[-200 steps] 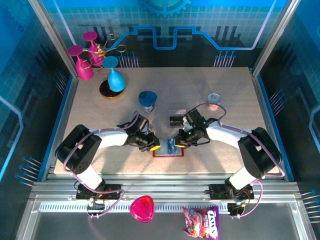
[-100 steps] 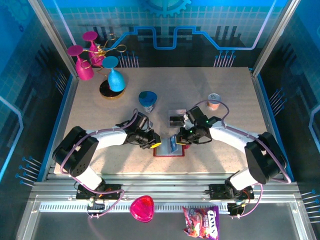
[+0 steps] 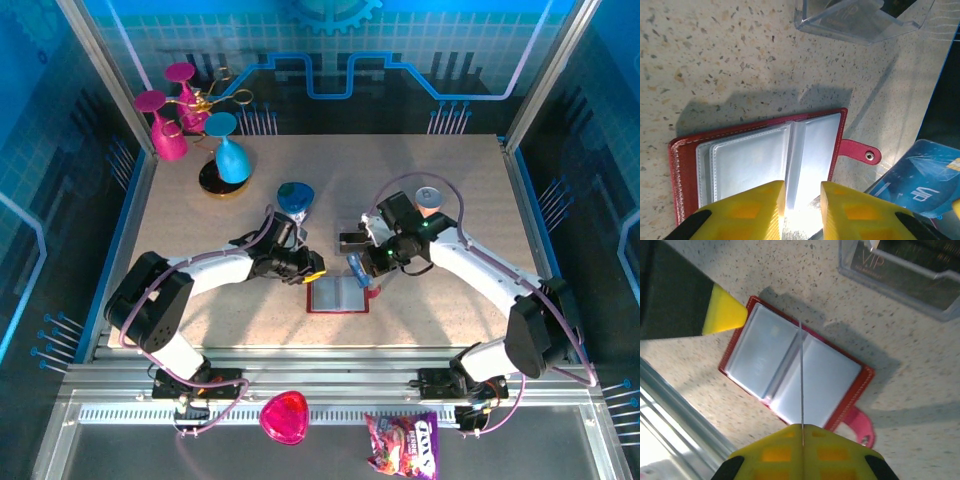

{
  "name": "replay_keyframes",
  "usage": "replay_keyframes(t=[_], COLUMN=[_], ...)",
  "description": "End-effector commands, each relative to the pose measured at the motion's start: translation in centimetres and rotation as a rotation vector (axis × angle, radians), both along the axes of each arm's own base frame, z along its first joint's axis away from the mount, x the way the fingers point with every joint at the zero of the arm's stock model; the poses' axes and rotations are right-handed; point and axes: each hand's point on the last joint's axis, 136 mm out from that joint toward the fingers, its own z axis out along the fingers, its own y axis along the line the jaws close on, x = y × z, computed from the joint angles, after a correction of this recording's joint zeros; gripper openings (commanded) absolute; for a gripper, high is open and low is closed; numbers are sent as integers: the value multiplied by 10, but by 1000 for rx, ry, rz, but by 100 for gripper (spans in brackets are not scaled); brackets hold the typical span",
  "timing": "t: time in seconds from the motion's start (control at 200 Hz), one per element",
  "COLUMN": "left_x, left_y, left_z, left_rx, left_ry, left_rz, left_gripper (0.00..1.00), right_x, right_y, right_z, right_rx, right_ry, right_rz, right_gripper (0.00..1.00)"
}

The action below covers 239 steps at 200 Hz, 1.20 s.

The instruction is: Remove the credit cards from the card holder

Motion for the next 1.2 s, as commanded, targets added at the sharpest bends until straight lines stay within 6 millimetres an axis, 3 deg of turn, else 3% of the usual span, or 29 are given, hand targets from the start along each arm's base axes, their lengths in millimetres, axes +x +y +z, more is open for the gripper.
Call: replay_keyframes(t=[0.0, 0.38, 0.755, 1.191], left_x=[5, -2, -7, -7], left_y=[9, 26, 28, 30], left_z=[8, 12, 15, 12], left_rx=[18, 24, 12, 26], left_ry=[-31, -45, -49, -39], left_rz=[16, 56, 66, 79], left_gripper=[26, 29, 29, 31], right_x=[-2, 1, 27, 64], right_y=[-20, -25, -25, -18], right_z=[7, 26, 47, 35], right_rx=[-142, -277, -315, -337], right_ry=[-102, -184, -235, -144], right_rz=[213, 699, 840, 889], right_gripper=[0, 0, 0, 0])
